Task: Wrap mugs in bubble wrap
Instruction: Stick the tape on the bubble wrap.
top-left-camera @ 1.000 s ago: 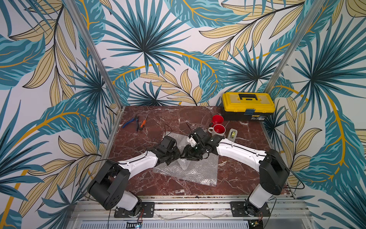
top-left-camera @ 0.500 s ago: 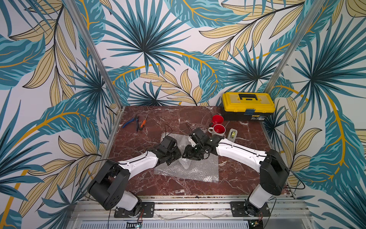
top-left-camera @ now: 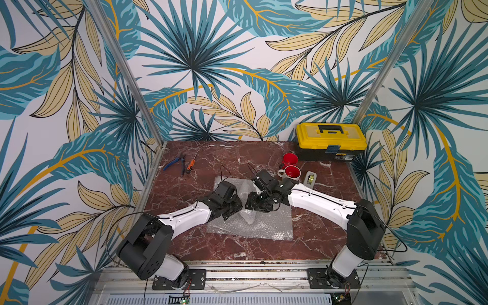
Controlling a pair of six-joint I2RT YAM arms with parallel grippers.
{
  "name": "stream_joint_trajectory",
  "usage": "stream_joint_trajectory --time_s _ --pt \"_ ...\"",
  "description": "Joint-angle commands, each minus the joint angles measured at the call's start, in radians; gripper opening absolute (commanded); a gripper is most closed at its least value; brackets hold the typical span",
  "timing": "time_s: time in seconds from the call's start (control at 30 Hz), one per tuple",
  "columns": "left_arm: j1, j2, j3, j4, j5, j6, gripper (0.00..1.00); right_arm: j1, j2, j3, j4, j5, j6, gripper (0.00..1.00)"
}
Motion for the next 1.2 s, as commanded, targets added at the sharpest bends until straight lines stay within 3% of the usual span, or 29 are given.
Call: stream_joint_trajectory --time_s 0.0,0.33,0.6,0.97,1.17 --pt "0.025 -0.009 -0.006 -0.04 -0.09 0.003 0.16 -0.026 0.028 -0.017 -0.232 0.178 0.009 0.56" --pt "0.022 -0.01 -0.004 -0.04 -0.09 0.003 0.16 -0.026 0.034 0.018 -0.243 0.235 0.018 0.68" --pt "0.022 -0.005 -0.001 -0.041 -0.09 0.002 0.16 -0.025 0.045 0.014 -0.229 0.211 0.022 0.72" --pt "0.021 -0.001 0.01 -0.04 -0.084 0.01 0.16 -0.028 -0.145 -0.133 0.055 0.13 -0.084 0.86" --pt "0.021 0.008 0.02 -0.04 -0.079 0.02 0.16 -0.034 -0.154 -0.183 0.155 0.046 -0.154 0.85"
